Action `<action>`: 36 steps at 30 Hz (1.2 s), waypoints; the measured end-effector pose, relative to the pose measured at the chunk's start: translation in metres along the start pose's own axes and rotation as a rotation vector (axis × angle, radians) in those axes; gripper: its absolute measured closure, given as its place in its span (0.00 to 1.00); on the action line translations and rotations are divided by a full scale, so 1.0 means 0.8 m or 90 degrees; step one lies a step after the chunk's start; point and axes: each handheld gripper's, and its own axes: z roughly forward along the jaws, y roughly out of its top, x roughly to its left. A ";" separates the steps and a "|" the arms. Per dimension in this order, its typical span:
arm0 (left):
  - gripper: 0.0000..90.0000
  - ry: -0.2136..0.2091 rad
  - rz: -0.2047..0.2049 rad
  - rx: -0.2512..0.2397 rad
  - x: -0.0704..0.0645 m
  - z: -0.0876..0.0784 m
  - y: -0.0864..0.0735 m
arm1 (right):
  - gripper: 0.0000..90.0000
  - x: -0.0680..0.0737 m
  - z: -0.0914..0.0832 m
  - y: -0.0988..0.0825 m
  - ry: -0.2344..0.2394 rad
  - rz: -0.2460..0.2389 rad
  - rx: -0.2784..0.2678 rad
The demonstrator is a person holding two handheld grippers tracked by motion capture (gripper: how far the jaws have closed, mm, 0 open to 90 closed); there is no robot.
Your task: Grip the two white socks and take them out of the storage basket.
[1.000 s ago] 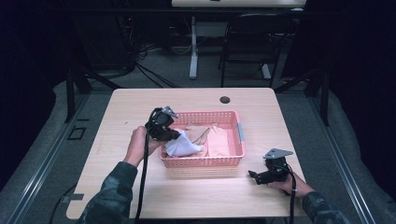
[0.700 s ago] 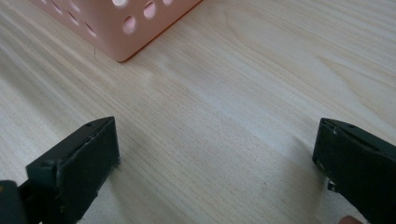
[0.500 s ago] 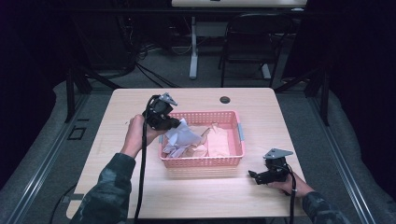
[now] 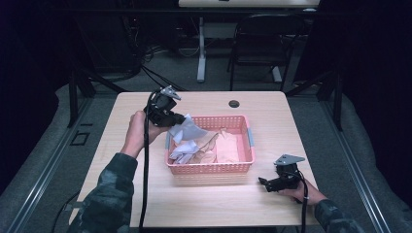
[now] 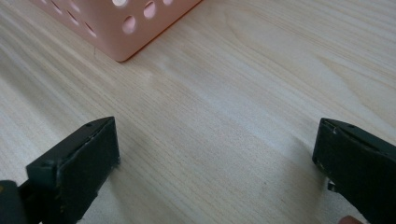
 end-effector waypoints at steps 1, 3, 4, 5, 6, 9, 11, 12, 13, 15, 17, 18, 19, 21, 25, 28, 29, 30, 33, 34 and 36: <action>0.96 0.005 -0.001 -0.006 0.002 -0.005 0.000 | 0.00 0.000 0.000 0.000 0.000 0.000 0.000; 0.96 0.005 -0.003 -0.010 0.004 -0.010 0.001 | 0.00 0.000 0.000 0.000 0.001 -0.002 -0.001; 0.96 0.007 -0.005 -0.012 0.005 -0.013 0.001 | 0.00 0.000 0.000 0.000 0.000 -0.001 -0.001; 0.96 0.013 -0.003 -0.016 0.007 -0.016 0.002 | 0.00 0.000 0.000 0.000 0.000 -0.001 -0.002; 0.96 0.015 -0.007 -0.019 0.008 -0.019 0.002 | 0.00 0.000 0.000 0.000 0.001 -0.001 -0.001; 0.96 0.017 -0.010 -0.020 0.011 -0.026 0.002 | 0.00 0.000 0.000 0.000 0.001 -0.001 -0.001; 0.96 0.033 -0.013 -0.026 0.014 -0.038 0.001 | 0.00 0.000 0.000 0.000 0.001 0.000 0.001; 0.96 0.035 -0.015 -0.029 0.016 -0.042 0.001 | 0.00 0.000 0.000 0.000 0.000 0.000 0.000; 0.96 0.035 -0.015 -0.029 0.016 -0.042 0.001 | 0.00 0.000 0.000 0.000 0.001 0.000 0.001; 0.96 0.041 -0.023 -0.033 0.022 -0.055 -0.003 | 0.00 0.000 0.000 0.000 0.000 0.000 0.000; 0.96 0.044 -0.030 -0.037 0.026 -0.062 -0.007 | 0.00 0.000 0.000 0.000 0.001 0.000 0.001; 0.96 0.044 -0.030 -0.037 0.026 -0.062 -0.007 | 0.00 0.000 0.000 0.000 0.001 0.000 0.001; 0.96 0.052 -0.037 -0.039 0.031 -0.069 -0.011 | 0.00 0.000 0.000 0.000 0.000 0.001 0.000; 0.96 0.057 -0.039 -0.039 0.034 -0.073 -0.013 | 0.00 0.000 0.000 0.000 0.001 0.001 0.001; 0.96 0.078 -0.058 -0.053 0.047 -0.094 -0.028 | 0.00 0.000 0.000 0.000 0.001 0.000 0.001; 0.96 0.086 -0.075 -0.058 0.055 -0.106 -0.039 | 0.00 0.000 0.000 0.000 -0.001 0.001 0.000; 0.96 0.092 -0.080 -0.059 0.058 -0.110 -0.043 | 0.00 0.000 0.000 0.000 -0.002 0.001 -0.001; 0.96 0.097 -0.085 -0.059 0.061 -0.114 -0.047 | 0.00 0.000 0.000 0.000 -0.001 0.001 0.000; 0.96 0.108 -0.102 -0.061 0.070 -0.125 -0.060 | 0.00 0.000 0.000 0.000 -0.002 0.002 -0.001; 0.96 0.108 -0.102 -0.061 0.070 -0.125 -0.060 | 0.00 0.000 0.000 0.000 -0.002 0.002 -0.001; 0.96 0.122 -0.117 -0.060 0.076 -0.133 -0.073 | 0.00 0.000 0.000 0.000 -0.002 0.002 -0.001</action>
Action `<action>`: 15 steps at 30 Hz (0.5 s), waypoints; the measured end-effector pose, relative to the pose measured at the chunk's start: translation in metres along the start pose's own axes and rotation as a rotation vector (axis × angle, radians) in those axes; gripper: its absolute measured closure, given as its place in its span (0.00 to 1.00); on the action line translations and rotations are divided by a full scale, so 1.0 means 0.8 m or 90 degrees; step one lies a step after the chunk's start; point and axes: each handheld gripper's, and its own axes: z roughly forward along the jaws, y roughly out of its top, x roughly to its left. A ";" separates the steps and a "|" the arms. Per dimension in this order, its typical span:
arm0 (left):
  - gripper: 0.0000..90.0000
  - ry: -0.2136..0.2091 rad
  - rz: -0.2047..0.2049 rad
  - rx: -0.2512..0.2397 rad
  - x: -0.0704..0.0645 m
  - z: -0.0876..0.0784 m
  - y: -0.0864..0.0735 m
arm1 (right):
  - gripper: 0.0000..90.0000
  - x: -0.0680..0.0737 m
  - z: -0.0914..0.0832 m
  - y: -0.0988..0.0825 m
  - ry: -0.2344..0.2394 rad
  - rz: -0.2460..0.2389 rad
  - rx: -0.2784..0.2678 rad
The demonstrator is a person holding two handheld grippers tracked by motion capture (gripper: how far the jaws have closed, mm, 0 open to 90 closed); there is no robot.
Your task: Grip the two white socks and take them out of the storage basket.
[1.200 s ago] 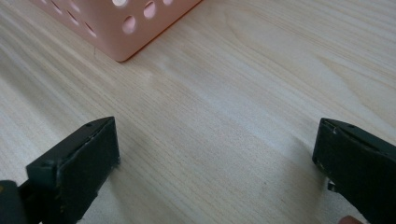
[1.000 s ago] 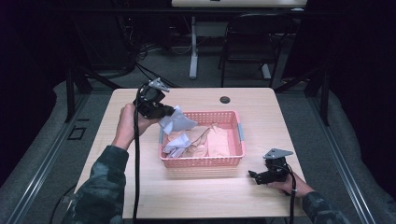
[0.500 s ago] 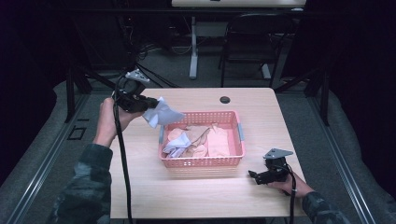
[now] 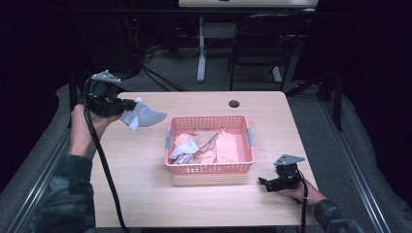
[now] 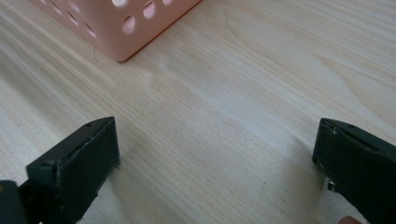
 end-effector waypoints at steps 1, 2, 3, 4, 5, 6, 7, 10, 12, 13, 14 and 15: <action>0.96 0.003 -0.007 0.004 0.003 -0.002 -0.004 | 0.00 0.000 0.000 0.000 0.000 0.000 0.000; 0.96 0.011 -0.011 0.004 0.006 -0.003 -0.008 | 0.00 0.000 0.000 0.000 0.000 0.000 0.000; 0.96 0.011 -0.011 0.004 0.006 -0.003 -0.008 | 0.00 0.000 0.000 0.000 0.000 0.000 0.000; 0.96 0.015 -0.025 0.002 0.013 -0.004 -0.016 | 0.00 0.000 0.000 0.000 0.000 0.000 0.000; 0.96 0.015 -0.025 0.002 0.013 -0.004 -0.016 | 0.00 0.000 0.000 0.000 -0.001 -0.001 -0.001; 0.96 0.023 -0.036 0.005 0.019 -0.004 -0.023 | 0.00 0.000 0.000 0.000 -0.001 0.000 0.000; 0.96 0.023 -0.036 0.005 0.019 -0.004 -0.023 | 0.00 0.000 0.000 0.000 -0.001 0.000 0.000; 0.96 0.035 -0.048 0.016 0.027 0.000 -0.036 | 0.00 0.000 0.000 0.000 -0.001 0.000 -0.001; 0.96 0.037 -0.053 0.017 0.029 0.002 -0.040 | 0.00 0.000 0.000 0.000 -0.001 0.000 -0.001; 0.96 0.039 -0.064 0.021 0.034 0.005 -0.046 | 0.00 0.000 0.000 0.000 -0.001 0.000 -0.001; 0.96 0.041 -0.069 0.023 0.036 0.007 -0.050 | 0.00 0.000 0.000 0.000 -0.001 0.000 -0.001; 0.96 0.043 -0.073 0.026 0.038 0.009 -0.053 | 0.00 0.000 0.000 0.000 -0.001 0.000 -0.001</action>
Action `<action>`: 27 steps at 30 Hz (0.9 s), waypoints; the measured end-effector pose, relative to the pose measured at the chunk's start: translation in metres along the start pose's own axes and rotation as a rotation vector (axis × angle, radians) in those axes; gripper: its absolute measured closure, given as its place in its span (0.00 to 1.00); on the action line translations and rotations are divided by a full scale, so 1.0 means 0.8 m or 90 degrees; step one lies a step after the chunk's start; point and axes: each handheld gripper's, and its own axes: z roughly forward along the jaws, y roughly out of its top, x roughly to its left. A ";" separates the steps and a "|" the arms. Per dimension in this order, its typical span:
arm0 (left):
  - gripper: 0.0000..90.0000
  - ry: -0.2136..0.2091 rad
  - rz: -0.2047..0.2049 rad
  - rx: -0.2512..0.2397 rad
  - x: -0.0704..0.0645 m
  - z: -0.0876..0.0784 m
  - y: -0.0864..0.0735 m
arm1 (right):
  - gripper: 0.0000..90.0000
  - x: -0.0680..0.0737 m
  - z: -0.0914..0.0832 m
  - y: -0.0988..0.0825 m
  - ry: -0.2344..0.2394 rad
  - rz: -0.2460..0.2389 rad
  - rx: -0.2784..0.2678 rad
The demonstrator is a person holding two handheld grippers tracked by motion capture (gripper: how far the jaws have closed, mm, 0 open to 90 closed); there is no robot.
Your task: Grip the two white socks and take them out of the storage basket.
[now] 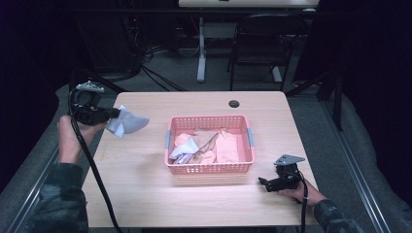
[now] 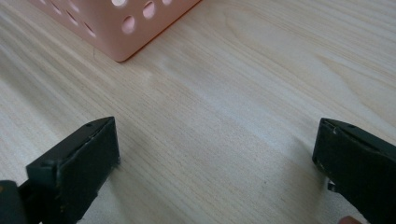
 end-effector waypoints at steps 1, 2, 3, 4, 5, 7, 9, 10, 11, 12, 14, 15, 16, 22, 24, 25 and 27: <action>0.96 0.000 0.000 0.000 0.000 0.000 0.000 | 0.00 0.000 0.000 0.000 0.000 0.000 0.000; 0.96 0.011 0.000 0.008 0.002 0.005 -0.005 | 0.00 0.000 0.000 0.000 0.000 0.000 0.000; 0.96 0.016 -0.001 0.012 0.003 0.007 -0.008 | 0.00 0.000 0.000 0.000 0.000 0.000 0.000; 0.96 0.016 -0.003 0.016 0.004 0.011 -0.012 | 0.00 0.000 0.000 0.000 0.001 -0.001 0.001; 0.96 0.018 -0.007 0.020 0.006 0.014 -0.015 | 0.00 0.000 0.000 0.000 0.000 0.000 0.000; 0.96 0.021 -0.015 0.027 0.010 0.021 -0.023 | 0.00 0.000 0.000 0.000 0.000 0.000 0.000; 0.96 0.022 -0.027 0.033 0.014 0.027 -0.030 | 0.00 0.000 0.000 0.000 0.000 0.000 0.000; 0.96 0.020 -0.035 0.036 0.016 0.030 -0.034 | 0.00 0.000 0.000 0.000 0.000 0.000 0.000; 0.96 0.021 -0.039 0.041 0.018 0.033 -0.038 | 0.00 0.000 0.000 0.000 0.000 0.000 0.000; 0.96 0.023 -0.047 0.043 0.020 0.036 -0.042 | 0.00 0.000 0.000 0.000 0.000 0.000 0.000; 0.96 0.020 -0.060 0.049 0.024 0.042 -0.048 | 0.00 0.000 0.000 0.000 0.000 0.000 0.000; 0.96 0.018 -0.064 0.052 0.026 0.045 -0.052 | 0.00 0.000 0.000 0.000 0.000 0.000 0.001; 0.96 0.018 -0.064 0.052 0.026 0.045 -0.052 | 0.00 0.000 0.000 0.000 0.000 0.000 0.000; 0.96 0.007 -0.095 0.078 0.034 0.072 -0.076 | 0.00 0.000 0.000 0.000 0.000 0.000 0.002; 0.96 0.005 -0.101 0.088 0.036 0.081 -0.082 | 0.00 0.000 0.000 0.000 0.000 0.000 0.000; 0.96 0.003 -0.104 0.092 0.036 0.085 -0.084 | 0.00 0.000 0.000 0.000 0.000 0.000 0.000; 0.96 -0.001 -0.109 0.105 0.036 0.095 -0.089 | 0.00 0.000 0.000 0.000 0.000 0.000 0.000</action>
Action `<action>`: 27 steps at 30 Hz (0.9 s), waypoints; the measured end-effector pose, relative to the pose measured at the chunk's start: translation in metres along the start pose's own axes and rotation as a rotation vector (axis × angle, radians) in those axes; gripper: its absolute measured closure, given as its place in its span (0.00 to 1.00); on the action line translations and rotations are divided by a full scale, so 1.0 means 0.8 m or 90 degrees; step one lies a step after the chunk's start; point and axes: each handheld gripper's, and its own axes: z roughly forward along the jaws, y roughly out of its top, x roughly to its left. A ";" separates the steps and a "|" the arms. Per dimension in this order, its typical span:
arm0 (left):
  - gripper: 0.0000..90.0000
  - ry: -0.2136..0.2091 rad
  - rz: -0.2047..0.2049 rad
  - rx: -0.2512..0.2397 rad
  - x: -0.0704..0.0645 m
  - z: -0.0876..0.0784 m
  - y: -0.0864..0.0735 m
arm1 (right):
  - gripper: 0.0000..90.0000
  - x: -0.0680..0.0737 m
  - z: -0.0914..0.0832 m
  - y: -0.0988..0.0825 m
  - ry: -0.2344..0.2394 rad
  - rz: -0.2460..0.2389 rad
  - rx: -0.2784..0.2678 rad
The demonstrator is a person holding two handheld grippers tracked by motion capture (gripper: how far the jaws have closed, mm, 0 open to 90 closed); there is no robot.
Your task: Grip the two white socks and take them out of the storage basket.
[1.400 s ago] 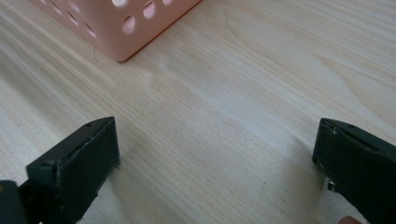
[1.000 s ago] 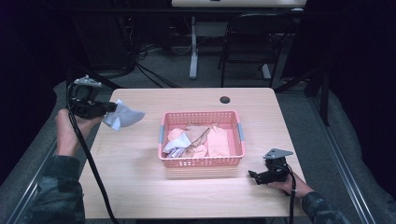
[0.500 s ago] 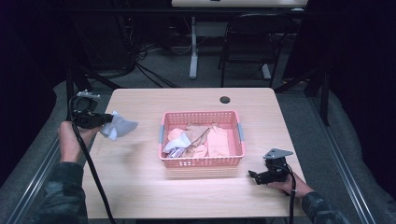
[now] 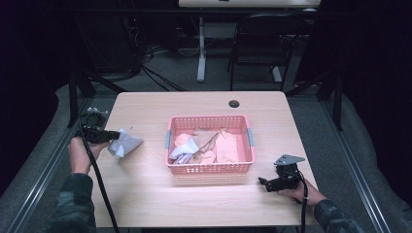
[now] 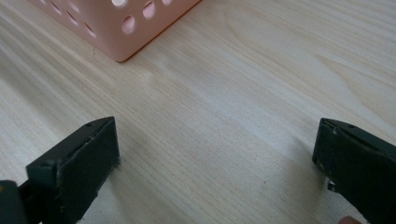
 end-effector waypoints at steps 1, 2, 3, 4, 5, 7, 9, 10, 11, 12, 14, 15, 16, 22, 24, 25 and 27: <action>0.96 -0.001 0.000 0.006 0.000 0.005 -0.002 | 0.00 0.000 0.000 0.000 0.000 0.000 0.000; 0.96 -0.002 -0.003 0.011 -0.001 0.010 -0.003 | 0.00 0.000 0.000 0.000 0.000 0.000 0.000; 0.96 -0.002 -0.003 0.011 -0.001 0.010 -0.003 | 0.00 0.000 0.000 0.000 0.000 0.000 0.000; 0.96 -0.002 -0.003 0.024 -0.001 0.020 -0.007 | 0.00 0.000 0.000 0.000 0.000 0.001 0.001; 0.96 -0.004 -0.006 0.028 -0.001 0.024 -0.009 | 0.00 0.000 0.000 0.000 0.000 0.000 0.000; 0.96 -0.005 -0.012 0.034 0.001 0.031 -0.013 | 0.00 0.000 0.000 0.000 0.000 0.000 0.000; 0.96 -0.005 -0.017 0.039 0.001 0.035 -0.015 | 0.00 0.000 0.000 0.000 0.000 0.000 0.000; 0.96 -0.008 -0.023 0.047 0.003 0.043 -0.019 | 0.00 0.000 0.000 0.000 0.000 0.000 0.000; 0.96 -0.008 -0.025 0.049 0.003 0.046 -0.022 | 0.00 0.000 0.000 0.000 0.000 0.000 0.000; 0.96 -0.008 -0.025 0.049 0.003 0.046 -0.022 | 0.00 0.000 0.000 0.000 0.000 0.000 0.000; 0.96 -0.012 -0.034 0.053 0.006 0.052 -0.026 | 0.00 0.000 0.000 0.000 0.000 0.000 0.000; 0.96 -0.016 -0.043 0.058 0.008 0.059 -0.031 | 0.00 0.000 0.000 0.000 0.000 0.000 0.000; 0.96 -0.020 -0.048 0.061 0.010 0.062 -0.033 | 0.00 0.000 0.000 0.000 0.001 0.000 0.000; 0.94 -0.026 -0.075 0.068 0.017 0.077 -0.045 | 0.00 0.000 0.000 0.000 0.000 -0.001 -0.001; 0.93 -0.028 -0.080 0.069 0.018 0.079 -0.047 | 0.00 0.000 0.000 0.000 0.001 0.000 0.000; 0.92 -0.028 -0.083 0.070 0.021 0.082 -0.050 | 0.00 0.000 0.000 0.000 0.000 0.000 0.000; 0.88 -0.035 -0.085 0.072 0.024 0.084 -0.053 | 0.00 0.000 0.000 0.000 0.001 0.000 0.000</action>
